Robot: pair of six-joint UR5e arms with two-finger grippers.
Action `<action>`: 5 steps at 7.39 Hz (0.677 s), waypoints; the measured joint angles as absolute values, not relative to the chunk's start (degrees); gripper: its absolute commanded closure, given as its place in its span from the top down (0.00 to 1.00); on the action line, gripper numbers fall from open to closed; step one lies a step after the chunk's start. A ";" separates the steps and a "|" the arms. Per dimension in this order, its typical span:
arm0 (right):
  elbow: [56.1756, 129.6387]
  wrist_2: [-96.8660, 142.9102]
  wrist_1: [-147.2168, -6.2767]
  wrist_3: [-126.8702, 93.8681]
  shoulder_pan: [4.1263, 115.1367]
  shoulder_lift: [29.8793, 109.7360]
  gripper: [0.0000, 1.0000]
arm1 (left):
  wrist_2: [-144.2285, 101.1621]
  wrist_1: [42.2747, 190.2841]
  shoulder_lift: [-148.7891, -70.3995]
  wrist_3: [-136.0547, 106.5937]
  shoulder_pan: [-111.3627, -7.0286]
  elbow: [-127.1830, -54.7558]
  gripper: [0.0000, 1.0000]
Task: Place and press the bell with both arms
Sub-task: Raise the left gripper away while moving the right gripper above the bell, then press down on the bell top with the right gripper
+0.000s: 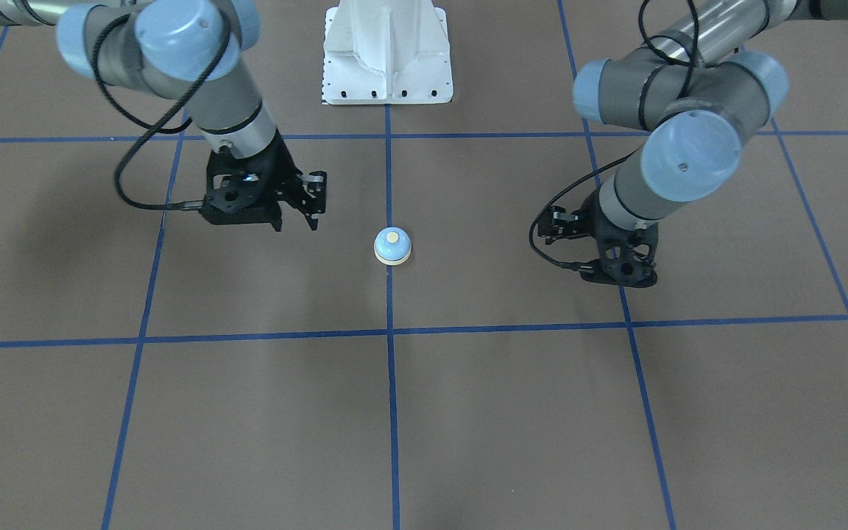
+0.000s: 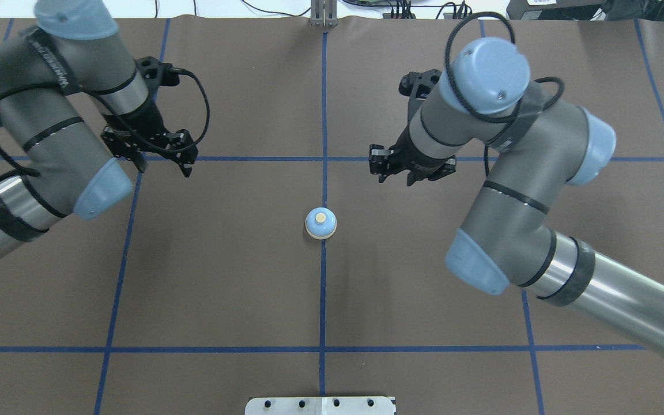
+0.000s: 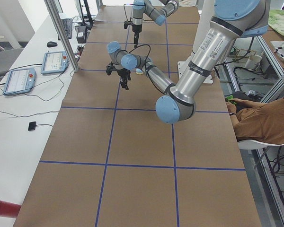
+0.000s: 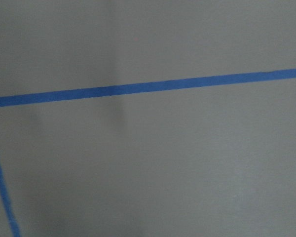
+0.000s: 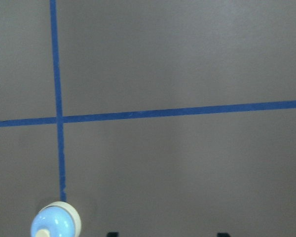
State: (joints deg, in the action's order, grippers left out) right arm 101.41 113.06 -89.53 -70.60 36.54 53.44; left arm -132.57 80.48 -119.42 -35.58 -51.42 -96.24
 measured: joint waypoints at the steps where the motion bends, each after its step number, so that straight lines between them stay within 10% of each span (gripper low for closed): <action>1: 97.43 111.89 -89.61 -72.74 33.93 49.50 0.00 | -132.59 80.42 -115.64 -33.18 -53.26 -99.52 0.91; 5: 85.84 111.33 -89.49 -75.38 30.64 41.32 0.00 | -132.36 80.34 -109.18 -31.80 -55.42 -105.35 0.92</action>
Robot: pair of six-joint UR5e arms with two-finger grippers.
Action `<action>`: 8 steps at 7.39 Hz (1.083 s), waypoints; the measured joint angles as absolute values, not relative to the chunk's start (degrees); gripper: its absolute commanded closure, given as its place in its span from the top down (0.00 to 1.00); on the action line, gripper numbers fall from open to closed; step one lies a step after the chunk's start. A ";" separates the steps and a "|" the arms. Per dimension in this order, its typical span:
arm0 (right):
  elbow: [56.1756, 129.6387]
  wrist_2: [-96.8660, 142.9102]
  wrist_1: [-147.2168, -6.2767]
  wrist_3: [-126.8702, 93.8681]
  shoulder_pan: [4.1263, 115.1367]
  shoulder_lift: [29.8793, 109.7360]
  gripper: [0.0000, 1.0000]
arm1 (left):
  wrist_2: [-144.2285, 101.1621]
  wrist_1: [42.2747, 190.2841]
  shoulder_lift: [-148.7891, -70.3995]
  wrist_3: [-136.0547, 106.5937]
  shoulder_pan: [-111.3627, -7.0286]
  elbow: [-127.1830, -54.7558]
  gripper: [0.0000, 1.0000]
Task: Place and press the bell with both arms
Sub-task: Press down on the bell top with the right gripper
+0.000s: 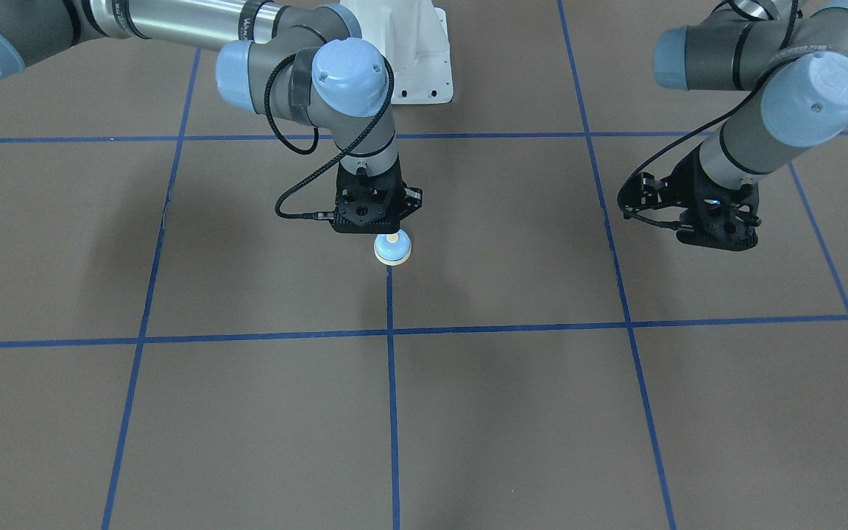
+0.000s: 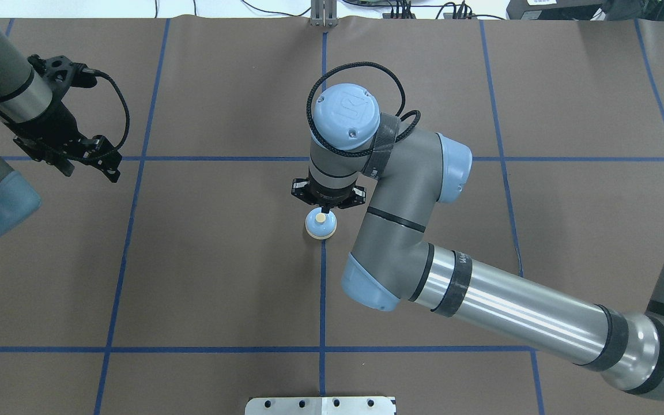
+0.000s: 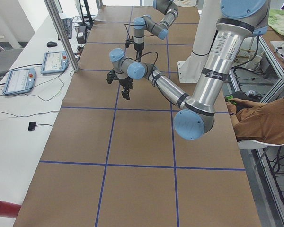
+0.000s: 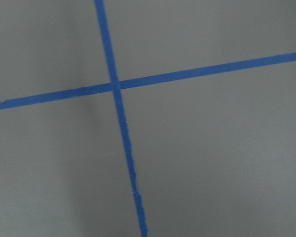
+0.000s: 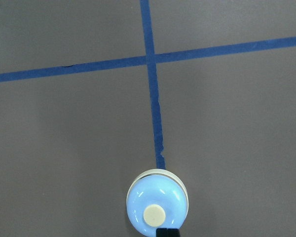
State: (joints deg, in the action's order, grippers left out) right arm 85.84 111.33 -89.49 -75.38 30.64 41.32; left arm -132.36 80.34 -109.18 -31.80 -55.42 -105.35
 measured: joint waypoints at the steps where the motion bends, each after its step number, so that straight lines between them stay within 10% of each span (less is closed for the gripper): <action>1: 84.65 111.35 -89.49 -75.40 30.62 40.60 0.00 | -132.24 80.29 -108.98 -31.81 -55.35 -105.61 0.92; 8: 78.61 111.89 -85.37 -75.22 29.72 39.72 0.00 | -132.01 80.25 -108.90 -31.82 -55.20 -105.99 0.92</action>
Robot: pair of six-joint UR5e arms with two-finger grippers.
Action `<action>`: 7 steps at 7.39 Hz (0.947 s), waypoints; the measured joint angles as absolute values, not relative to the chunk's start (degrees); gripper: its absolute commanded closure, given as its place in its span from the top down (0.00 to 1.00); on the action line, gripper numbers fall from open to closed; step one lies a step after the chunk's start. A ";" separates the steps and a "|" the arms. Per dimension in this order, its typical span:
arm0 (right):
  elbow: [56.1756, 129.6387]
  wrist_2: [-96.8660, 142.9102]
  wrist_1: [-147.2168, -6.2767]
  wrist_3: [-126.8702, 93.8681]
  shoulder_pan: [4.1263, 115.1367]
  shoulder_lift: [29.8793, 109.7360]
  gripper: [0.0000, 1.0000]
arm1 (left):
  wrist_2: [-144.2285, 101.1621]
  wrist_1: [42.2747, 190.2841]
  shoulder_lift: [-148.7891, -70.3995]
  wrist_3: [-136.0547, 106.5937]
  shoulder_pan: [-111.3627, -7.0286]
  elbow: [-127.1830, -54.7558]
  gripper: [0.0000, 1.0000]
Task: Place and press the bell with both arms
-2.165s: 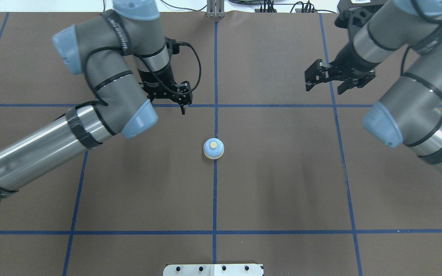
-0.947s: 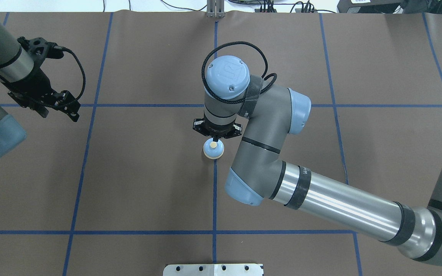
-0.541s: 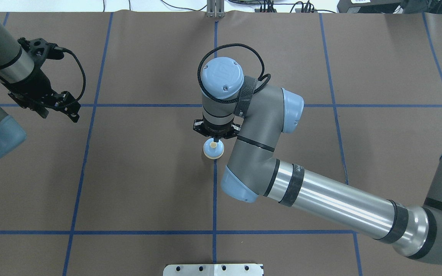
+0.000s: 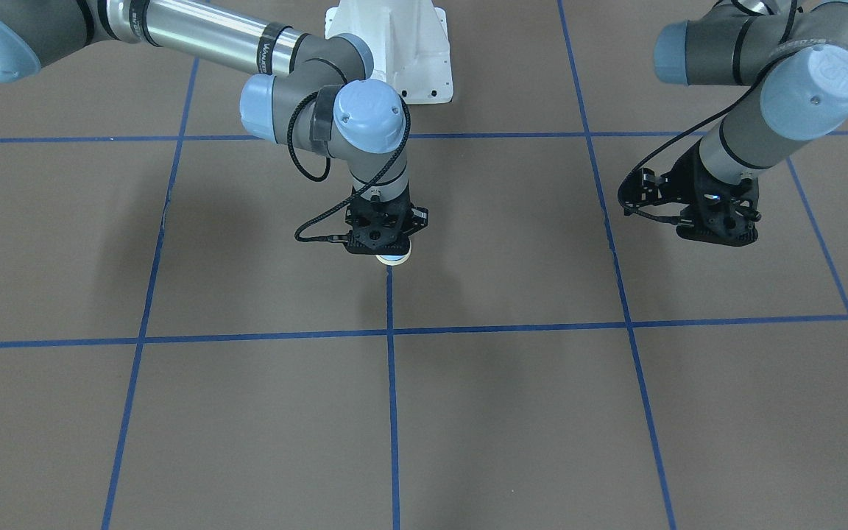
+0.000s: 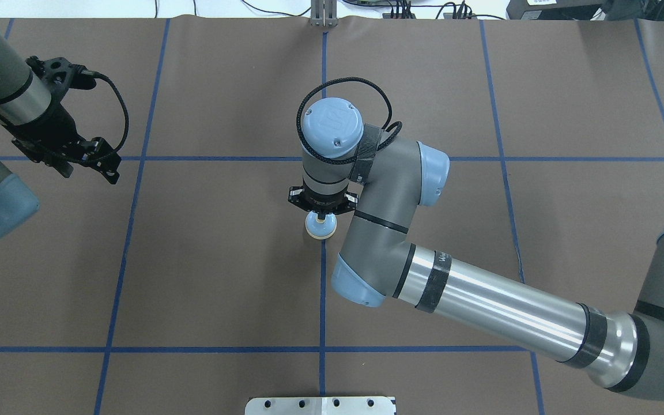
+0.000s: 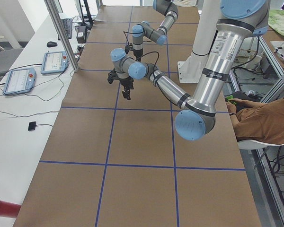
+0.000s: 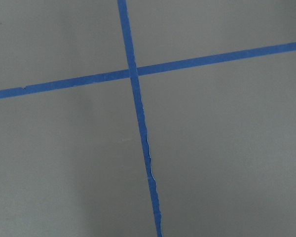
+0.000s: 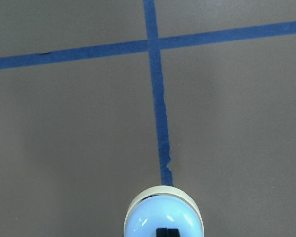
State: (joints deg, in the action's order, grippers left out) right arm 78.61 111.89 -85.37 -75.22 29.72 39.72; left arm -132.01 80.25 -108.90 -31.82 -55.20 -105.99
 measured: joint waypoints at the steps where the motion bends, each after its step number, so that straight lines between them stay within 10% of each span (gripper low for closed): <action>1: 78.64 112.39 -85.31 -75.19 29.61 39.75 0.00 | -132.01 80.25 -108.91 -31.83 -55.20 -106.04 0.92; 7: 97.64 123.57 -85.94 -68.38 42.14 56.30 0.00 | -132.05 80.54 -108.48 -30.64 -55.60 -106.48 0.92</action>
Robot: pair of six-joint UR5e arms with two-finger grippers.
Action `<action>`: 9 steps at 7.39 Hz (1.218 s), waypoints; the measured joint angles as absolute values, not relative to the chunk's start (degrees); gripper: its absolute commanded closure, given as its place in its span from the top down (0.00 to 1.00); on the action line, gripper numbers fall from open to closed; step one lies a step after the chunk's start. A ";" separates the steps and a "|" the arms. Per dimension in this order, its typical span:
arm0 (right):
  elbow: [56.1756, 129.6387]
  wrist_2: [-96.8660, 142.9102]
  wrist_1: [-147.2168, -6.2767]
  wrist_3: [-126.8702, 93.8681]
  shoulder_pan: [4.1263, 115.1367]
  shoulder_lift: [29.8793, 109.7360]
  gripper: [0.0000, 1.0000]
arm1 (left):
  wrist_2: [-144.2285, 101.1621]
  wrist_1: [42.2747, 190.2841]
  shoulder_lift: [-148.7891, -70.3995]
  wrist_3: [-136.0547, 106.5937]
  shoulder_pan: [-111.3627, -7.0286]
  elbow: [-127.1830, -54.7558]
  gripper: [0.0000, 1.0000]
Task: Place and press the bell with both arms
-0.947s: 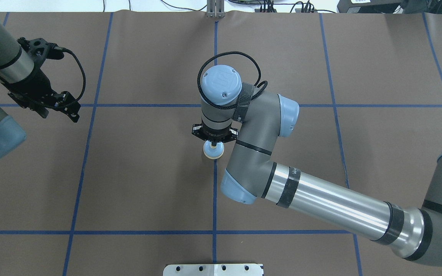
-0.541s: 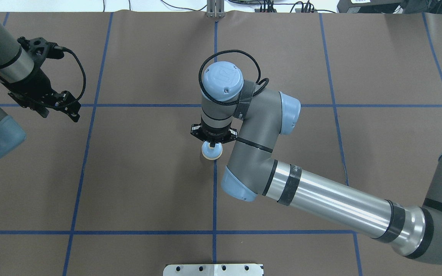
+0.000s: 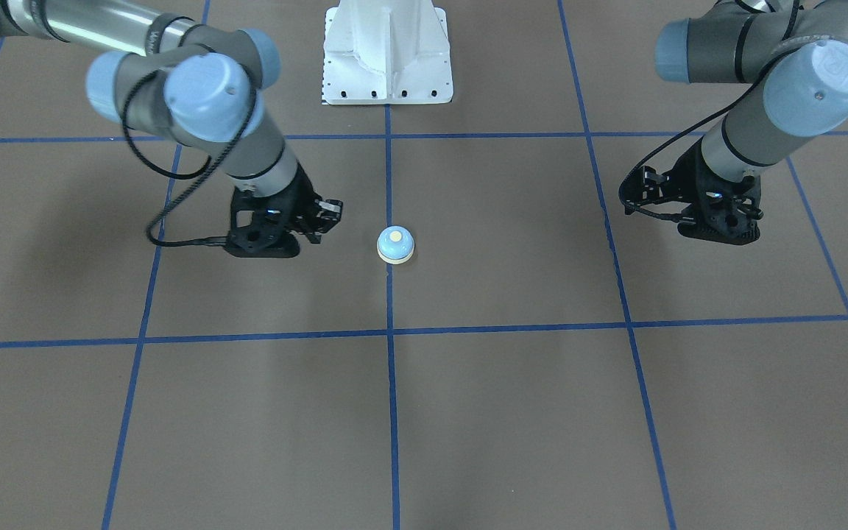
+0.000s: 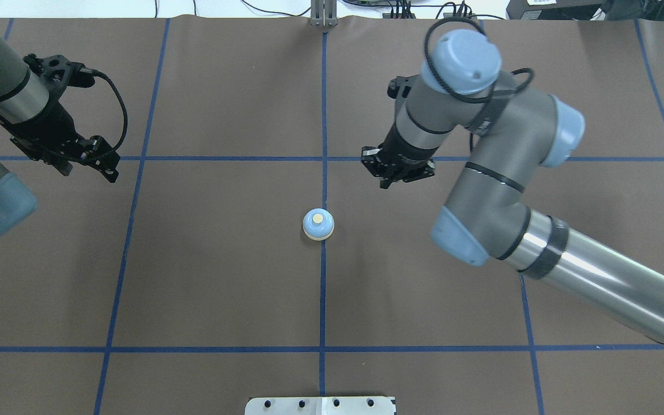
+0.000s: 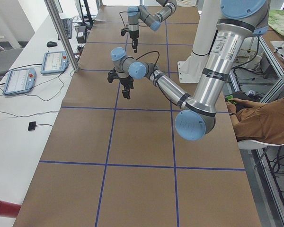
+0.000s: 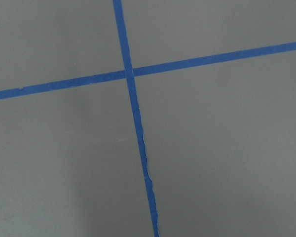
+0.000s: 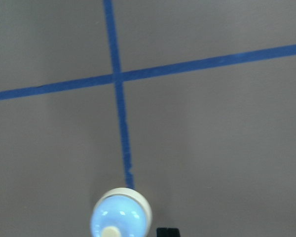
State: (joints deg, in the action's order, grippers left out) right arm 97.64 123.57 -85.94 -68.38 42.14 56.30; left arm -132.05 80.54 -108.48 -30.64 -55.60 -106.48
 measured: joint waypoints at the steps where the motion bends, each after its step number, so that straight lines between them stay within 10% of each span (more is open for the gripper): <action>1: 101.73 125.69 -85.95 -63.10 46.43 62.39 0.00 | -132.05 80.70 -107.72 -28.53 -56.26 -106.72 0.92; 3: 104.38 131.54 -85.96 -46.74 57.75 72.99 0.00 | -132.36 80.93 -104.93 -20.89 -60.45 -107.11 0.92; 7: 101.51 133.54 -86.71 -13.52 77.37 87.48 0.56 | -132.48 81.26 -95.04 -0.22 -73.86 -105.65 0.95; 8: 100.44 133.57 -88.13 -8.25 80.77 88.38 0.99 | -132.37 81.29 -94.05 3.84 -77.19 -103.96 0.96; 9: 99.84 133.58 -90.48 -4.13 83.38 88.58 0.99 | -132.40 81.30 -93.67 9.12 -80.57 -101.43 0.97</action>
